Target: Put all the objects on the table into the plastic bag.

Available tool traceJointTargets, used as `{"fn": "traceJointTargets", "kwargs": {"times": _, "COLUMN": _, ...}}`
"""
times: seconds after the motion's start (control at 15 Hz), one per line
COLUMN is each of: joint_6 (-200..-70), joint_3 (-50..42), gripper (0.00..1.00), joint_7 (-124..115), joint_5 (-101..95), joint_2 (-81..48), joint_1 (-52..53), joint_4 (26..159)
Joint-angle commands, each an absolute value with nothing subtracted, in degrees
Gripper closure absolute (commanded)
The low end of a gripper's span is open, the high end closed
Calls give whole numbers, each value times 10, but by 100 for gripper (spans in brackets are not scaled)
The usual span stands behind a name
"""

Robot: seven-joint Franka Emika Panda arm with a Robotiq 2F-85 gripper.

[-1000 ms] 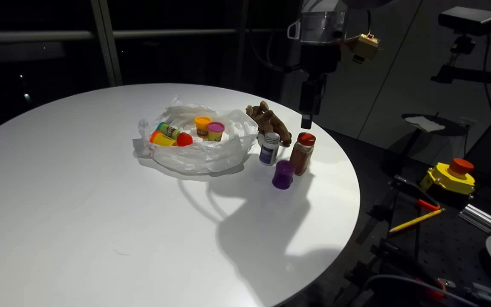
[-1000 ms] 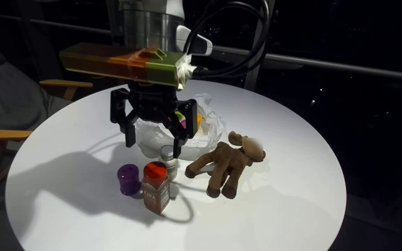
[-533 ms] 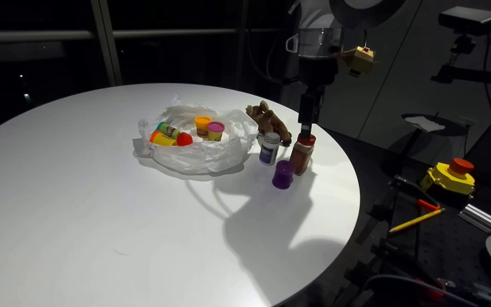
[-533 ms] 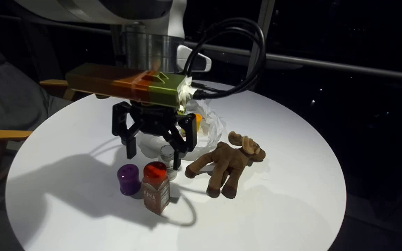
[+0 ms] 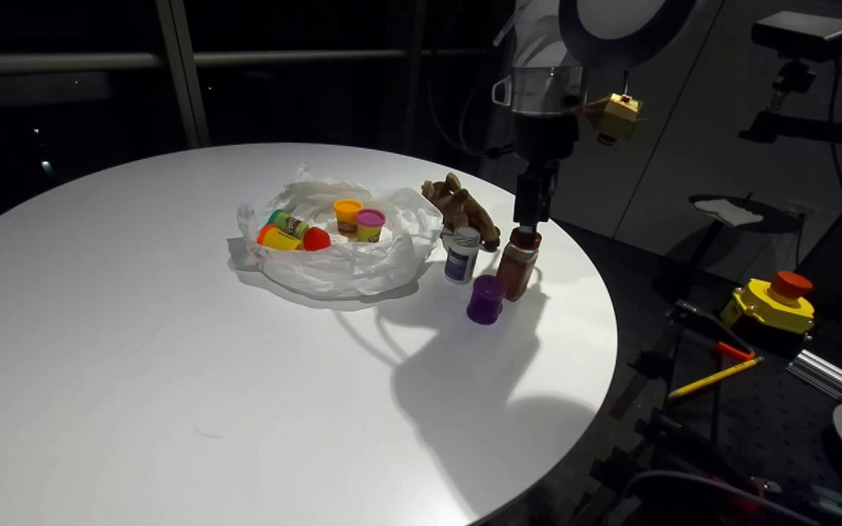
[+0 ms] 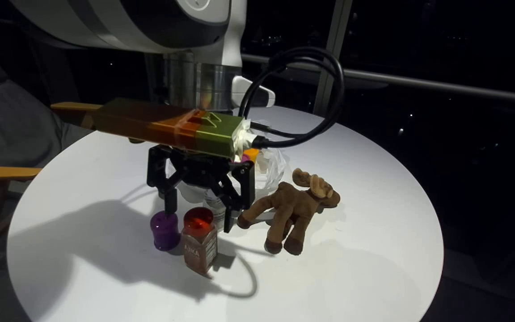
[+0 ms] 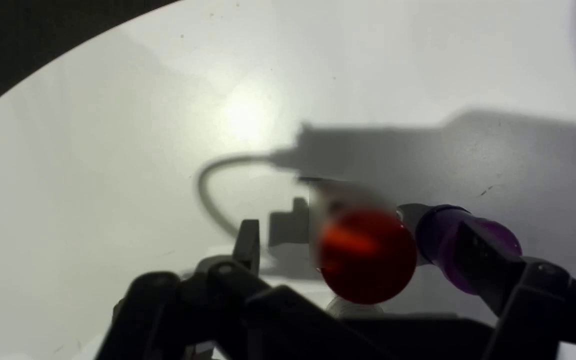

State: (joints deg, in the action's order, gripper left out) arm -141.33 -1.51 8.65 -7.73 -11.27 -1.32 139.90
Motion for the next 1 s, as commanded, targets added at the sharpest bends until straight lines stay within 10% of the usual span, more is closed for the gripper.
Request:
{"fn": "traceJointTargets", "kwargs": {"times": 0.0, "joint_6": -1424, "joint_3": -15, "gripper": 0, "joint_7": 99, "joint_5": -76, "joint_2": -128, "joint_1": -19, "joint_4": 1388}}
{"fn": "traceJointTargets", "kwargs": {"times": 0.53, "joint_6": -1431, "joint_3": -11, "gripper": 73, "joint_7": 108, "joint_5": -65, "joint_2": -134, "joint_1": -22, "joint_4": 1379}}
{"fn": "traceJointTargets", "kwargs": {"times": 0.93, "joint_6": -1373, "joint_3": 1, "gripper": 76, "joint_7": 74, "joint_5": -29, "joint_2": -62, "joint_1": -8, "joint_4": 1372}}
